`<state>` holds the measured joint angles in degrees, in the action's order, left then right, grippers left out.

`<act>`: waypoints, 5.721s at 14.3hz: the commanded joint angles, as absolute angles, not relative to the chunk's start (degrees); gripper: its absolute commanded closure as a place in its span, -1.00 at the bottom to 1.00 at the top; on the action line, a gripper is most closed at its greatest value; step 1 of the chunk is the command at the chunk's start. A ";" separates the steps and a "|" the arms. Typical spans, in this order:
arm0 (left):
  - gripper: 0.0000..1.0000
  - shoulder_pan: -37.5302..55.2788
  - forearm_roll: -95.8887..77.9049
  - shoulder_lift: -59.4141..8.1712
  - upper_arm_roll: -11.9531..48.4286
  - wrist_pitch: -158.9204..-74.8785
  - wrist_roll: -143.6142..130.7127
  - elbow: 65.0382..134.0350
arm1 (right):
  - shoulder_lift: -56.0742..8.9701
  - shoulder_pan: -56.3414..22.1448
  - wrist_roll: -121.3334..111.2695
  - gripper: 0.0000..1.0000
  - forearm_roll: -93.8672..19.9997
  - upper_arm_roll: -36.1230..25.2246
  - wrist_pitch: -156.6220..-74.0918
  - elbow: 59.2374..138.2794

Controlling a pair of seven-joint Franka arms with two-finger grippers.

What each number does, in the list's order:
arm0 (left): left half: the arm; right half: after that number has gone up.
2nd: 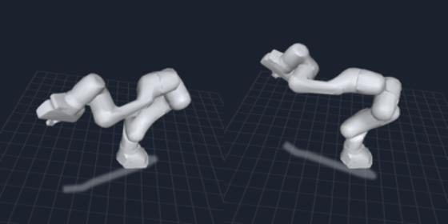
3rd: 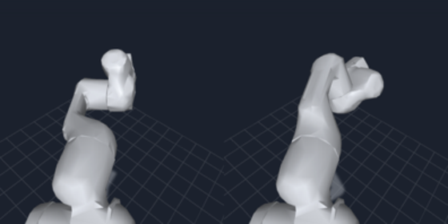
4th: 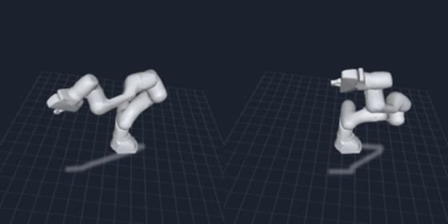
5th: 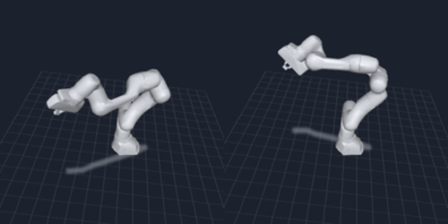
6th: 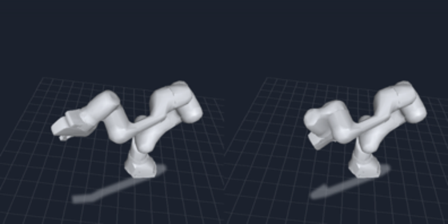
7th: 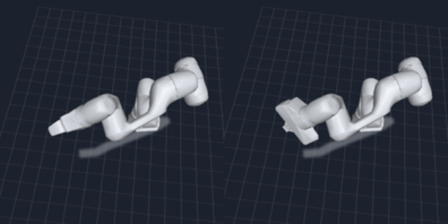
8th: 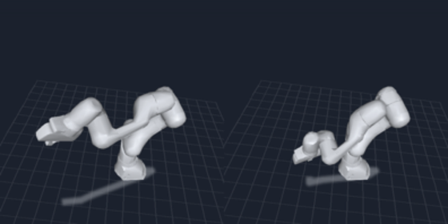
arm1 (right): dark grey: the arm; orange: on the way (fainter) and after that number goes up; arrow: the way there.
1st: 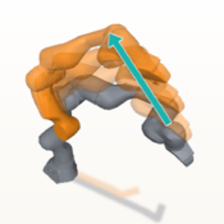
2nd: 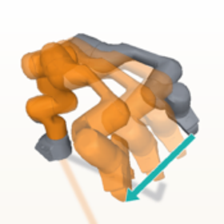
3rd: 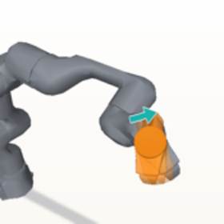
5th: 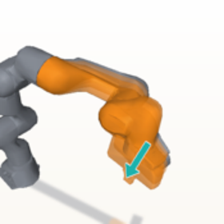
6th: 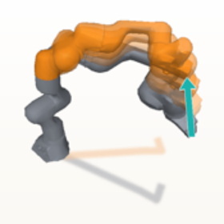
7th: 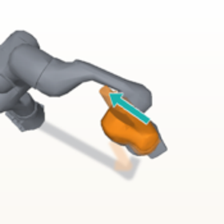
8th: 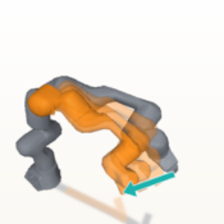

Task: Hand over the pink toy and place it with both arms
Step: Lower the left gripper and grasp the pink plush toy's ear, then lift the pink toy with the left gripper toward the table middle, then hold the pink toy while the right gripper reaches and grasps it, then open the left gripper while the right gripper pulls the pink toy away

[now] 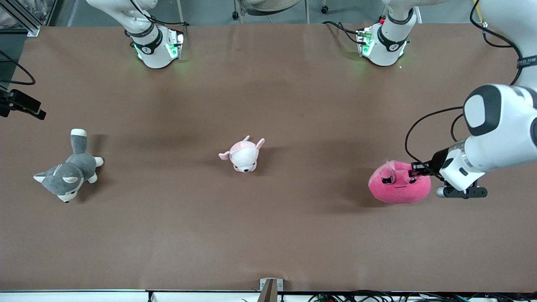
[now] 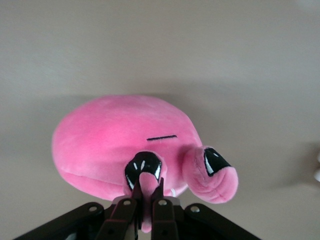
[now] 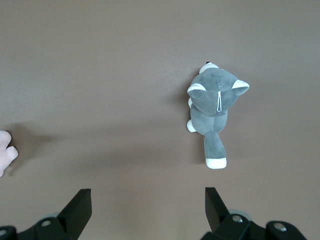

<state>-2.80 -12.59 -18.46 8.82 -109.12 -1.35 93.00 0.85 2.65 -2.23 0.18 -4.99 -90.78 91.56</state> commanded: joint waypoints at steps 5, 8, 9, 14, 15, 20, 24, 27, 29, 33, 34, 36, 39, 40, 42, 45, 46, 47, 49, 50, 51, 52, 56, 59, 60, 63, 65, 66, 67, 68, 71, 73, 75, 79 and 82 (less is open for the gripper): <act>0.99 -2.37 -17.76 -13.80 17.91 -98.79 -13.06 85.97 | 2.64 1.93 -2.55 -1.00 1.41 -5.27 -90.44 93.08; 0.99 -2.02 -17.49 -14.41 26.08 -98.79 -26.24 82.72 | 2.64 1.85 -2.55 -1.00 1.41 -5.27 -89.47 92.99; 0.99 -1.85 -17.66 -14.59 28.02 -98.88 -28.89 81.92 | 2.55 1.85 -2.55 -1.00 1.41 -5.27 -89.47 92.99; 0.99 2.09 -17.75 -17.05 33.49 -104.13 -36.89 77.79 | 2.64 1.85 -2.55 -1.00 1.32 -5.19 -89.38 92.99; 0.99 3.68 -17.75 -17.57 33.49 -106.50 -40.22 77.17 | 2.64 1.76 -2.46 -1.00 1.32 -5.10 -89.38 92.99; 0.99 11.68 -17.84 -20.30 33.49 -117.57 -52.36 75.41 | 2.55 -2.54 -1.58 -1.00 0.62 -5.01 -87.98 92.55; 0.99 16.07 -17.84 -22.32 33.49 -123.82 -57.82 74.97 | 2.02 -4.31 -1.23 -1.00 -11.91 -5.27 -87.89 91.85; 0.99 17.84 -17.84 -23.73 33.49 -127.17 -60.29 74.44 | 1.41 -5.44 -1.23 -0.79 -18.25 -5.10 -88.59 91.85; 0.99 18.89 -17.84 -24.95 33.49 -128.75 -60.90 73.83 | -0.43 -5.62 -1.23 -0.48 -25.36 -5.10 -88.42 92.02; 0.99 20.48 -17.75 -27.07 33.31 -130.69 -63.02 71.19 | -2.98 -7.38 -0.19 -0.19 -33.73 -5.10 -88.68 91.85; 0.99 20.57 -17.84 -27.33 33.31 -131.30 -63.02 71.19 | -3.42 -8.08 1.56 -0.18 -34.71 -5.10 -88.68 91.76; 0.99 20.65 -17.75 -27.68 33.31 -132.71 -63.11 71.19 | -3.78 -9.75 4.47 -0.18 -37.34 -5.10 -88.68 91.14; 0.99 21.80 -17.67 -28.39 32.96 -133.86 -63.02 71.19 | -3.96 -10.72 6.67 -0.18 -39.72 -5.10 -88.42 90.88; 0.99 21.80 -17.67 -28.48 32.96 -133.86 -63.02 71.19 | -3.96 -11.85 7.46 -0.18 -40.77 -5.10 -88.33 90.88; 0.99 21.88 -17.67 -28.56 32.96 -133.95 -63.02 71.19 | -4.04 -13.79 9.66 -0.18 -41.75 -5.10 -88.77 90.79; 0.99 21.88 -17.67 -28.65 32.96 -133.95 -63.02 71.19 | -5.88 -14.41 11.85 -0.21 -41.92 -5.10 -88.59 88.43; 0.99 21.97 -17.67 -28.65 32.96 -133.95 -63.02 71.19 | -5.98 -14.59 14.04 -0.21 -42.01 -5.10 -88.68 87.90; 0.99 21.97 -17.67 -28.57 32.96 -133.95 -63.10 71.28 | -6.24 -15.46 15.02 -0.21 -42.27 -5.10 -88.68 87.63; 0.99 21.97 -17.67 -28.65 32.96 -133.95 -63.02 71.19 | -6.94 -16.61 15.20 -0.21 -42.71 -5.10 -88.86 87.36; 0.99 21.97 -17.67 -28.65 32.96 -133.95 -63.10 71.28 | -7.38 -16.70 15.21 -0.20 -43.15 -5.10 -89.90 87.10; 0.99 21.97 -17.67 -28.65 32.96 -133.95 -63.02 71.28 | -7.38 -16.79 15.21 -0.20 -43.42 -5.10 -90.96 87.01; 0.99 21.97 -17.67 -28.65 32.96 -133.95 -63.02 71.28 | -7.47 -16.96 15.21 -0.20 -43.68 -5.10 -91.23 87.01; 0.99 21.97 -17.49 -28.65 32.96 -133.95 -63.02 71.46 | -7.91 -18.02 15.38 -0.20 -44.21 -5.10 -92.10 87.01; 0.99 22.32 -17.40 -28.91 32.87 -133.95 -63.02 71.54 | -8.52 -18.10 15.21 -0.20 -44.21 -5.10 -92.55 87.10; 0.99 22.32 -17.40 -28.92 32.96 -133.95 -63.02 71.46 | -8.79 -18.19 15.21 -0.20 -44.21 -5.10 -93.24 87.01; 0.99 22.24 -17.23 -28.92 32.96 -133.95 -62.93 71.54 | -9.40 -18.19 14.86 -0.19 -44.12 -5.10 -94.66 87.19; 0.98 22.32 -17.23 -29.00 32.87 -133.95 -62.93 71.54 | -9.49 -18.11 14.42 0.30 -43.95 -5.10 -94.49 87.27; 0.98 22.32 -17.23 -29.00 32.87 -133.95 -62.93 71.63 | -9.58 -18.11 14.24 0.60 -43.95 -5.10 -94.13 87.45; 0.98 22.32 -17.23 -29.00 32.87 -133.95 -62.93 71.54 | -9.58 -18.11 14.33 0.72 -43.86 -5.10 -93.96 87.71; 0.98 22.24 -17.23 -28.92 32.87 -133.95 -62.93 71.63 | -9.58 -18.80 14.33 0.87 -43.60 -5.18 -93.87 87.89; 0.95 22.32 -17.14 -29.00 32.96 -133.95 -63.02 71.63 | -9.49 -19.25 14.33 0.95 -43.51 -5.10 -94.04 87.80; 0.44 22.24 -17.23 -29.00 32.87 -133.95 -62.93 71.72 | -9.58 -19.25 14.33 0.95 -43.51 -5.10 -94.04 87.72; -0.27 22.06 -16.96 -29.00 32.87 -133.95 -62.93 71.89 | -9.49 -19.25 14.24 0.95 -43.51 -5.19 -94.04 87.71; -1.00 21.45 -16.96 -28.39 32.87 -133.16 -62.93 71.89 | -9.49 -18.72 14.24 0.98 -43.51 -5.27 -93.08 87.63; -1.00 17.16 -16.88 -26.99 32.87 -130.70 -62.58 72.07 | -9.49 -15.22 11.71 0.99 -43.42 -5.54 -91.76 87.54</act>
